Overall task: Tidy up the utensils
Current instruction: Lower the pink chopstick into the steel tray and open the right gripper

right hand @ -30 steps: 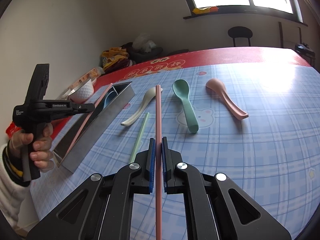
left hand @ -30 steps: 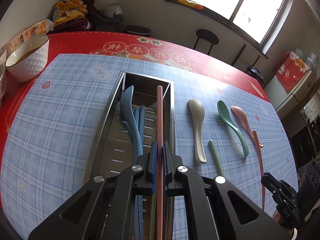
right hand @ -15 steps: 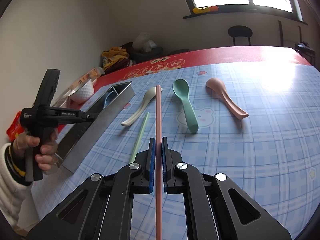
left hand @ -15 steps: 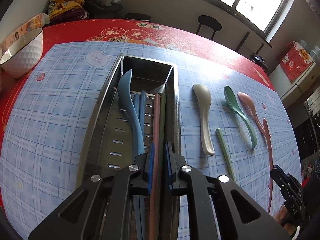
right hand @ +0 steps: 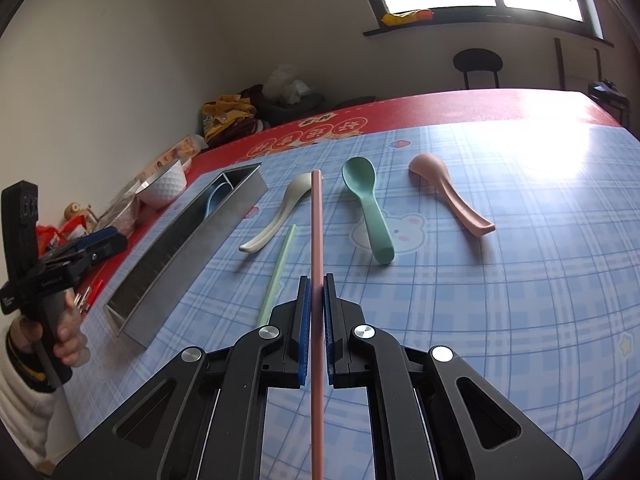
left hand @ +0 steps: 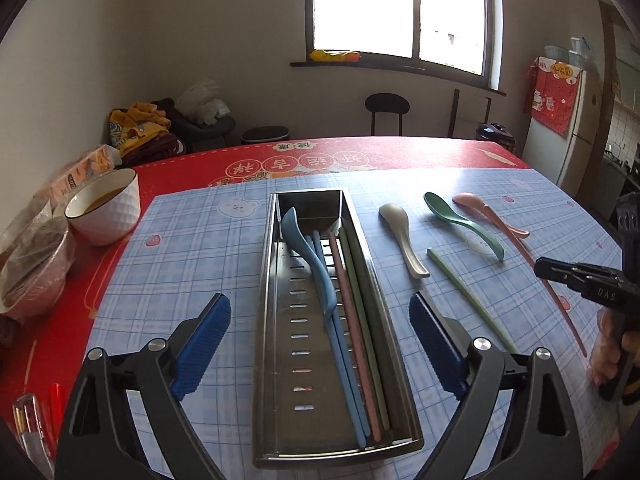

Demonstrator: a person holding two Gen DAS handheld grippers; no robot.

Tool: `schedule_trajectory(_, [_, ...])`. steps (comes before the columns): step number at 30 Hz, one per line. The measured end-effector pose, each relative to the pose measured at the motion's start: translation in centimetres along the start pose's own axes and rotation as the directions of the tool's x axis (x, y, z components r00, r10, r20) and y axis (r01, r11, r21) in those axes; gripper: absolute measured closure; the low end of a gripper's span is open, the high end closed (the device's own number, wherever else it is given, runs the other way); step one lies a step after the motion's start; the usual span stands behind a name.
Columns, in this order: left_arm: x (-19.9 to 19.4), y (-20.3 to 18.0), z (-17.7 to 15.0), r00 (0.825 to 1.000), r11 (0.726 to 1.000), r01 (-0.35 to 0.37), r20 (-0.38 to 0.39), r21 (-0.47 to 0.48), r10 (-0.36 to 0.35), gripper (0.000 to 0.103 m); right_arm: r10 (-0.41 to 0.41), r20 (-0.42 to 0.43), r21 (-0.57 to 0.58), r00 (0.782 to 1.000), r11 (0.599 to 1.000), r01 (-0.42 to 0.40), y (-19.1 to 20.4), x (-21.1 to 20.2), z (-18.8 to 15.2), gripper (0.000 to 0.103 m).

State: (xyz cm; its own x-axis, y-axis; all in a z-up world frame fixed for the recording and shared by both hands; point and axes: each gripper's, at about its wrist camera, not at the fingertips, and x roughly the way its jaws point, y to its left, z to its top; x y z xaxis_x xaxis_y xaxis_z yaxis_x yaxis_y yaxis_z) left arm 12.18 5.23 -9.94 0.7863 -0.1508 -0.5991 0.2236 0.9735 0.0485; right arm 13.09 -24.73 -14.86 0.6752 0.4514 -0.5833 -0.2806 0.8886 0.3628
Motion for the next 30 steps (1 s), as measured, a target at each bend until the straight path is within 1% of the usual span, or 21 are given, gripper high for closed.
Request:
schedule_trajectory(2, [-0.8,-0.1,-1.0,0.999,0.999,-0.036,0.033,0.039,0.034,0.009,-0.005,-0.003,0.001,1.000,1.000,0.005,0.1,0.1,0.0,0.097])
schedule_trajectory(4, [-1.3,-0.1,-1.9,0.996,0.996,-0.066,0.059,0.067,0.062,0.008,-0.009,-0.004,0.003,1.000,1.000,0.009,0.2,0.3,0.0,0.097])
schedule_trajectory(7, [-1.6,0.2,-2.9,0.994,0.994,-0.077,0.078,0.075,0.071,0.007,-0.023,-0.006,0.009,1.000,1.000,0.023,0.2,0.4,-0.1,0.097])
schedule_trajectory(13, [-2.1,1.2,-4.6,0.990,0.995,-0.093,0.108,0.046,0.088,0.007,-0.053,-0.014,0.016,0.999,0.998,0.053,0.3,0.6,-0.1,0.097])
schedule_trajectory(16, [-2.8,1.7,-4.7,0.987,0.996,-0.082,0.143,0.022,0.078,0.006,-0.075,-0.023,0.018,0.997,0.997,0.075,0.3,0.7,-0.1,0.097])
schedule_trajectory(22, [-3.0,2.9,-4.8,0.985,0.995,-0.090,0.143,-0.043,0.095,0.006,-0.150,-0.056,0.014,0.987,0.988,0.151,0.4,1.2,0.2,0.097])
schedule_trajectory(26, [-3.7,3.5,-5.1,0.980,0.994,-0.076,0.177,-0.073,0.088,0.006,-0.199,-0.056,0.035,0.978,0.979,0.201,0.3,0.8,0.8,0.097])
schedule_trajectory(28, [-4.0,3.5,-5.1,0.978,0.995,-0.074,0.187,-0.074,0.087,0.006,-0.201,-0.050,0.049,0.978,0.978,0.203,0.6,0.5,1.3,0.097])
schedule_trajectory(30, [-4.1,3.4,-5.1,0.978,0.995,-0.067,0.192,-0.071,0.080,0.006,-0.179,-0.049,0.072,0.983,0.981,0.182,1.3,0.4,1.9,0.097])
